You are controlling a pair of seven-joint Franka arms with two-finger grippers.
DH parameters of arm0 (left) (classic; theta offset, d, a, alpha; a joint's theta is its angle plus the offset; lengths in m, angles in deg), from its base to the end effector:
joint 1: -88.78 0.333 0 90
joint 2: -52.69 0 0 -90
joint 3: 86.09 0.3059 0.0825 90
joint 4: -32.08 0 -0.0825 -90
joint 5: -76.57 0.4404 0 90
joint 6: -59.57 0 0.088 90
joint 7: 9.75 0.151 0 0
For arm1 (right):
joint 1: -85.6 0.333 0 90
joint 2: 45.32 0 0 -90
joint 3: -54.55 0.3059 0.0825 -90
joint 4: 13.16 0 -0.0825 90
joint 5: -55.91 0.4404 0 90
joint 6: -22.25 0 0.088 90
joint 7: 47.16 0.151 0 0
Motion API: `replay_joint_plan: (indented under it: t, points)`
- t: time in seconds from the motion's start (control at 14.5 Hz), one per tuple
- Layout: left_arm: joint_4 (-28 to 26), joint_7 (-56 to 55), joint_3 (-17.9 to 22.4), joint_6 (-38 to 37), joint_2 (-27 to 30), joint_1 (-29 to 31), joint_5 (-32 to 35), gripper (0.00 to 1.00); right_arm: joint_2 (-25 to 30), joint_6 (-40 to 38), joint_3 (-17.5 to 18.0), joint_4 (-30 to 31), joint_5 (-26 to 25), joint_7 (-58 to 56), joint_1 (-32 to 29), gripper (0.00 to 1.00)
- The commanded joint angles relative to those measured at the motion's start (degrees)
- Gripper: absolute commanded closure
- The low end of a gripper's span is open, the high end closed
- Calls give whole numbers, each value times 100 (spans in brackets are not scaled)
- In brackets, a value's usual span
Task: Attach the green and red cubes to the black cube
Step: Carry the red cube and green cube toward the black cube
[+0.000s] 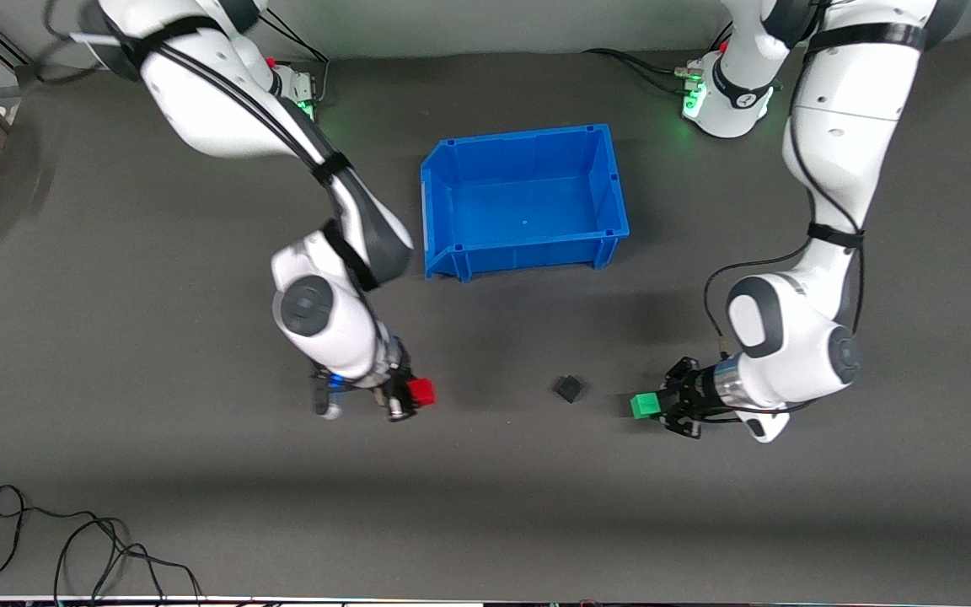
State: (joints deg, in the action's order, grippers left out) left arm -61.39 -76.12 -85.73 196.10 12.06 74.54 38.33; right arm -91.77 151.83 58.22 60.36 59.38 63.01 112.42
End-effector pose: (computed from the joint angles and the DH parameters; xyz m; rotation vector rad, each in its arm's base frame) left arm 0.7083 -0.2008 0.1231 2.0968 1.7620 -0.3704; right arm 0.7043 0.4072 0.2025 -2.2092 1.9556 0.0475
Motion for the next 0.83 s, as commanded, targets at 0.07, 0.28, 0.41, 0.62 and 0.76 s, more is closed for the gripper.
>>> replay_joint_plan:
  t: [0.07, 0.28, 0.41, 0.62, 0.76]
  points:
    - [206, -17, 96, 531, -235, -307, 412, 78, -1472, -82, -16, -1849, 49, 822, 359, 82]
    - [522, 176, 79, 620, -454, -517, 748, 79, -1674, 523, -7, -1850, 58, 1154, 649, 82]
    - [566, 343, 79, 760, -551, -710, 766, 79, -1736, 692, -7, -1850, 58, 1384, 807, 83]
    - [584, 344, 79, 814, -630, -930, 792, 79, -1894, 701, -7, -1876, 40, 1350, 991, 83]
    - [584, 335, 79, 866, -710, -1080, 792, 79, -1965, 744, -7, -1911, 49, 1385, 1019, 84]
